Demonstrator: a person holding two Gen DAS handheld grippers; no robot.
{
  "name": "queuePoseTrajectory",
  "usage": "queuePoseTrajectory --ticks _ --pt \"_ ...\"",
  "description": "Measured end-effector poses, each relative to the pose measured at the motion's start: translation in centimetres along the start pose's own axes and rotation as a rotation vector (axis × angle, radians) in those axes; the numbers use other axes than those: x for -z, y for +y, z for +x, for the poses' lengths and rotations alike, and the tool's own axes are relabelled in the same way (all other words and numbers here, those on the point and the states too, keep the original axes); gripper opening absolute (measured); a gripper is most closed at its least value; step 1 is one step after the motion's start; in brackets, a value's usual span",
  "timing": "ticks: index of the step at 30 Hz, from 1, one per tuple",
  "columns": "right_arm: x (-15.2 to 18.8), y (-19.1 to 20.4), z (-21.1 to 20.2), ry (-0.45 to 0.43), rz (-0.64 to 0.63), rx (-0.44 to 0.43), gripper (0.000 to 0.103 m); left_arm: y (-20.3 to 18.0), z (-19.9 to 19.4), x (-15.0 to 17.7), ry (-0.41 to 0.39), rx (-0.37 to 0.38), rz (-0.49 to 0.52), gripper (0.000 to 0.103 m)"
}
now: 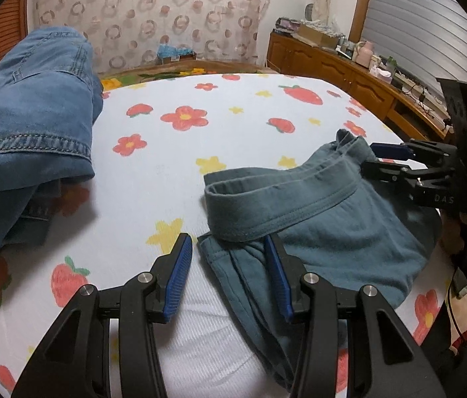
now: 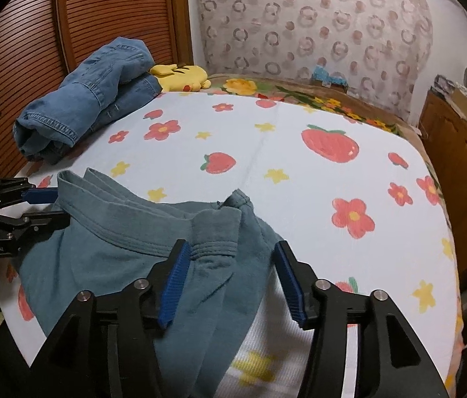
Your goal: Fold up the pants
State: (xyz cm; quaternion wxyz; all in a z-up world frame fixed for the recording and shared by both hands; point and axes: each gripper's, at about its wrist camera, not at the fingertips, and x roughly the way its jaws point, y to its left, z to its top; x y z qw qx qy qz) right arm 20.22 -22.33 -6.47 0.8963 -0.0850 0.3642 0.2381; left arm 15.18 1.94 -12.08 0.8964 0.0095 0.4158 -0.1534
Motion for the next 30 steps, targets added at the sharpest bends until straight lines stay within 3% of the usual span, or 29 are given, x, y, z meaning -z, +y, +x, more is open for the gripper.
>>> queuePoseTrajectory --ticks 3,4,14,30 --pt "0.0 -0.3 0.2 0.008 0.019 -0.010 0.062 0.1 0.2 0.0 0.006 0.009 -0.005 0.078" --pt "-0.1 -0.5 0.3 0.012 0.026 -0.014 0.063 0.1 0.2 0.0 0.004 0.014 -0.004 0.079" --pt "-0.2 -1.4 1.0 0.034 0.077 -0.047 0.073 -0.8 0.8 0.0 0.011 -0.044 0.032 0.083" --pt "-0.3 -0.5 1.4 0.047 0.042 -0.024 0.078 -1.0 1.1 -0.2 0.029 -0.032 0.065 0.090"
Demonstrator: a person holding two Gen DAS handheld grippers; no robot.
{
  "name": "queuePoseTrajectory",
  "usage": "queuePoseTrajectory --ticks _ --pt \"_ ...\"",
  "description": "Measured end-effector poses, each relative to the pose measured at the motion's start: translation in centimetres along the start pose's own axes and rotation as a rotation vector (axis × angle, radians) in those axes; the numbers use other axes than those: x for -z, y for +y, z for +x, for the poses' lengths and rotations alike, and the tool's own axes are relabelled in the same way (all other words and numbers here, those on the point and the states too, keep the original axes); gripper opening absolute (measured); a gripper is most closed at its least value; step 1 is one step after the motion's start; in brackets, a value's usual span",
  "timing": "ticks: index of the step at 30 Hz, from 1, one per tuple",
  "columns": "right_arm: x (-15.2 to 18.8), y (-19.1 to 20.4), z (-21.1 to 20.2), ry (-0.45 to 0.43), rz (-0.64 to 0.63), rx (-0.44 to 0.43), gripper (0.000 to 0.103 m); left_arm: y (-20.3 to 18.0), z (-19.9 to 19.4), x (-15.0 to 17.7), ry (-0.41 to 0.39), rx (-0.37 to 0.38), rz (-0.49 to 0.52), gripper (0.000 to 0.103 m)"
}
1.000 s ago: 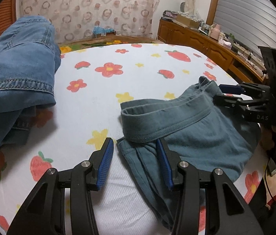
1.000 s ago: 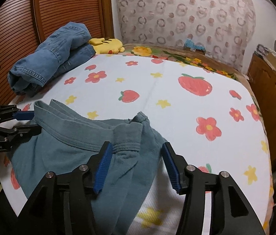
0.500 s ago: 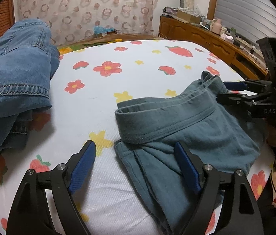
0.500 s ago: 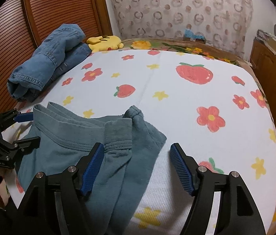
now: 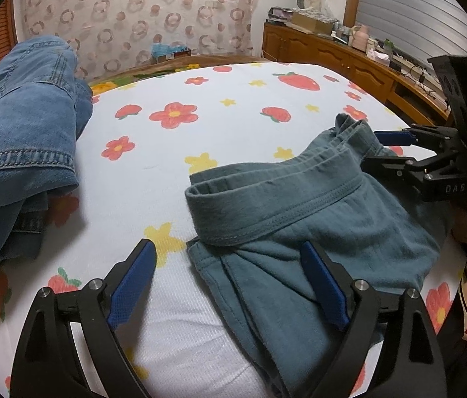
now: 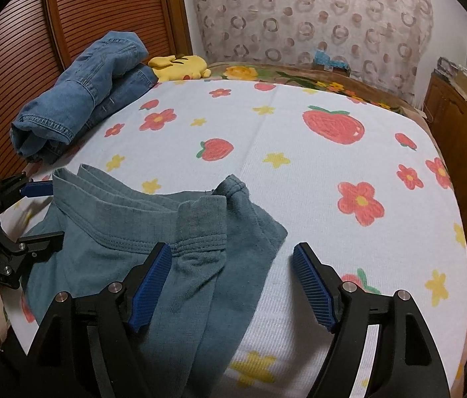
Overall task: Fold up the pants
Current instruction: 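Grasp the folded shorts bundle with the left gripper while the right gripper grasps it too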
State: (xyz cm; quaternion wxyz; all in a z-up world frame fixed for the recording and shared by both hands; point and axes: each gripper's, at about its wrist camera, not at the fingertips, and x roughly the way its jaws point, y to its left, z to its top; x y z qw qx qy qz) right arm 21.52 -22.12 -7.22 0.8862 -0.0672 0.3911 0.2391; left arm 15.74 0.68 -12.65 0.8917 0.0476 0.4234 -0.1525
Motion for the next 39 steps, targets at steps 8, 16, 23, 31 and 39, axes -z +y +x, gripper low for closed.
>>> queuePoseTrajectory --ticks 8,16,23,31,39 --pt "0.2 0.0 -0.3 0.006 0.012 -0.020 0.072 1.5 -0.9 0.4 -0.020 0.064 -0.075 0.079" --pt "0.1 0.1 -0.5 0.008 0.016 -0.055 0.062 2.5 -1.4 0.6 -0.033 0.127 -0.157 0.043" --pt "0.1 -0.1 -0.5 0.006 0.034 -0.091 0.043 1.9 -1.1 0.5 -0.033 0.143 -0.160 0.039" --pt "0.0 0.2 -0.5 0.006 0.047 -0.119 0.026 1.7 -1.1 0.2 -0.029 0.146 -0.149 0.036" --pt "0.4 0.5 -2.0 -0.050 0.037 -0.135 0.017 0.7 -2.4 0.2 -0.066 0.145 -0.102 0.017"
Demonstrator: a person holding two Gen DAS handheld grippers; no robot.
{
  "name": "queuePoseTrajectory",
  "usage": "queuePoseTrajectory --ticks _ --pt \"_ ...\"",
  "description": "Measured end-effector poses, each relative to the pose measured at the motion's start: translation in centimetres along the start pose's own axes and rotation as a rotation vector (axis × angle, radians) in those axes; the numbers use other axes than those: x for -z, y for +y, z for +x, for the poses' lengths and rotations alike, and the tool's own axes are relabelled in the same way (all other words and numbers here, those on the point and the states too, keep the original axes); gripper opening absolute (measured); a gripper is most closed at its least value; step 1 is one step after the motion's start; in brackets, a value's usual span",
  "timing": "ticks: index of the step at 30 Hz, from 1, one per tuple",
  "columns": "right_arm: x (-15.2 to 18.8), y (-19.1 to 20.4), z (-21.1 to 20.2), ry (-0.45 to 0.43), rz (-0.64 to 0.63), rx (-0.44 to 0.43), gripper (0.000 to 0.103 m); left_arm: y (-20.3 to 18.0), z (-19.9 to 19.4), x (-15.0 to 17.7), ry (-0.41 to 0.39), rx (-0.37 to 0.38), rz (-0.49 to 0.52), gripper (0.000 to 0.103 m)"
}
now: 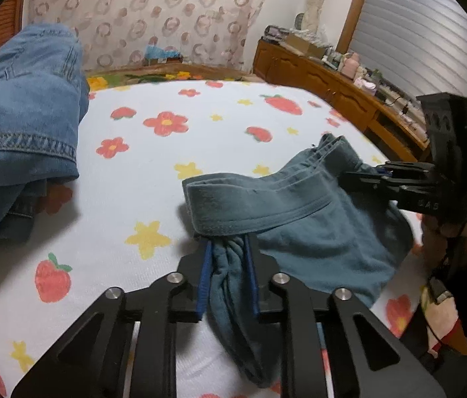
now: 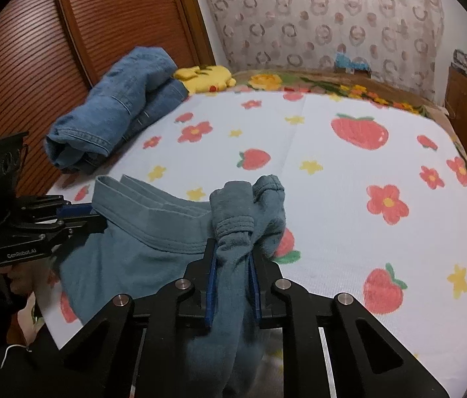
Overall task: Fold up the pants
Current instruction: 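Grasp the folded shorts bundle with the left gripper while the right gripper grasps it too, then carry the folded shorts with both grippers onto the blue jeans pile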
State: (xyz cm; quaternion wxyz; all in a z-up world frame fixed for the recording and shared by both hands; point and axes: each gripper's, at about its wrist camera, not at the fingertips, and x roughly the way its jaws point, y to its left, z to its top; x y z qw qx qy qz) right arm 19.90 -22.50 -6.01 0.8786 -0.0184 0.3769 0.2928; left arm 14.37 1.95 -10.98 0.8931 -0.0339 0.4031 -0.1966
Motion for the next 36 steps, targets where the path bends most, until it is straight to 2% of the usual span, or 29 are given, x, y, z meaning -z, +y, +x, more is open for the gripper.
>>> queuePoseTrajectory --ticks 12,25,36 --pt "0.1 2.0 -3.8 -0.096 -0.053 0.005 0.016 -1.8 -3.7 -1.3 -0.107 0.015 0.028 0.013" --pt "-0.8 3.6 -6.6 -0.167 -0.112 0.023 0.015 -1.6 -6.7 -2.8 -0.190 -0.006 0.032 0.013" --pt "-2.1 4.9 -7.7 -0.213 -0.166 0.002 0.015 -0.6 -10.0 -3.1 -0.268 -0.041 0.026 0.013"
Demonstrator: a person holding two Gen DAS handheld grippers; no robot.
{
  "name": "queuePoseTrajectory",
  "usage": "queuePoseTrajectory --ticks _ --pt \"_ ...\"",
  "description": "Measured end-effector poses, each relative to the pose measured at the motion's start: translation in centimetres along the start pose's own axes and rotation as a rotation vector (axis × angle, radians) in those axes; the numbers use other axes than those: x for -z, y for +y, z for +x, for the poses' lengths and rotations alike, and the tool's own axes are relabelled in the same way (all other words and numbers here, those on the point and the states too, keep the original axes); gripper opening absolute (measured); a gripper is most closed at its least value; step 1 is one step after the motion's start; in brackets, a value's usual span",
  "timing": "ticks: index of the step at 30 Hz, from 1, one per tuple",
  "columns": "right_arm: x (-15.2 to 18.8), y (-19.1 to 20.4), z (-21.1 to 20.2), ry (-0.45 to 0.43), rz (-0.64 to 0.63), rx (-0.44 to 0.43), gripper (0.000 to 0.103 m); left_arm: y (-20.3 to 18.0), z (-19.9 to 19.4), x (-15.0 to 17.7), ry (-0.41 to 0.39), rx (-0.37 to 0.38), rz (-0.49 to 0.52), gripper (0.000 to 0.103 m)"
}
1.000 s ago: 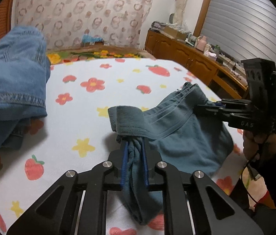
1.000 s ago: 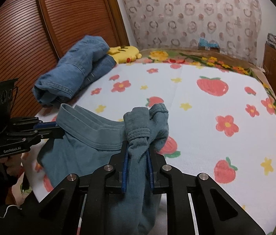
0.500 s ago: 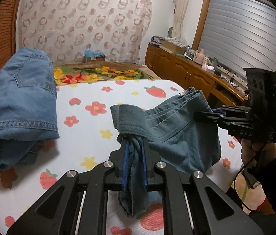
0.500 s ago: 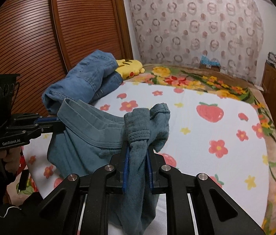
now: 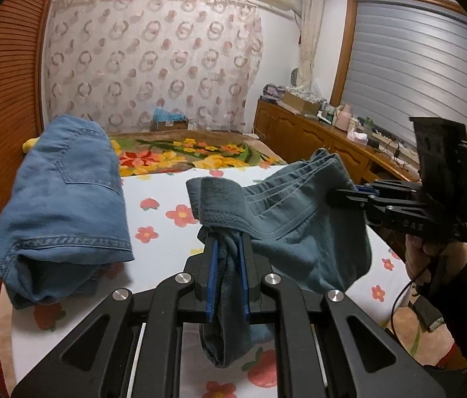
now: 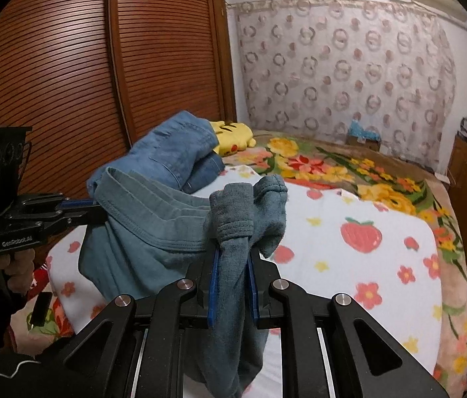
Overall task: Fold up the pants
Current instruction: 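Carry the folded shorts with both grippers onto the blue jeans pile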
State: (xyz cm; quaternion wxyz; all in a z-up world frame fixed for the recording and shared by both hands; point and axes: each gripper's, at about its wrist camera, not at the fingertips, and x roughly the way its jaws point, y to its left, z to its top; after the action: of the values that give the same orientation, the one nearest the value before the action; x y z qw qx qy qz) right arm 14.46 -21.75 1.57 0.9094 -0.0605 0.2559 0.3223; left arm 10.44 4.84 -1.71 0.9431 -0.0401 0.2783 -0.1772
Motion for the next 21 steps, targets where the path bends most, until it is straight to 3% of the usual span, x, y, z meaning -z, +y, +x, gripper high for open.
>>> queuePoseTrajectory --ticks 11,21 --pt "-2.8 1.0 3.6 -0.040 -0.067 -0.081 0.015 3.4 -2.3 -0.5 -0.047 -0.116 -0.014 0.013" --pt "-8.6 0.5 9.7 -0.036 -0.172 -0.139 0.015 8.4 -1.5 -2.7 -0.077 -0.228 -0.073 0.013"
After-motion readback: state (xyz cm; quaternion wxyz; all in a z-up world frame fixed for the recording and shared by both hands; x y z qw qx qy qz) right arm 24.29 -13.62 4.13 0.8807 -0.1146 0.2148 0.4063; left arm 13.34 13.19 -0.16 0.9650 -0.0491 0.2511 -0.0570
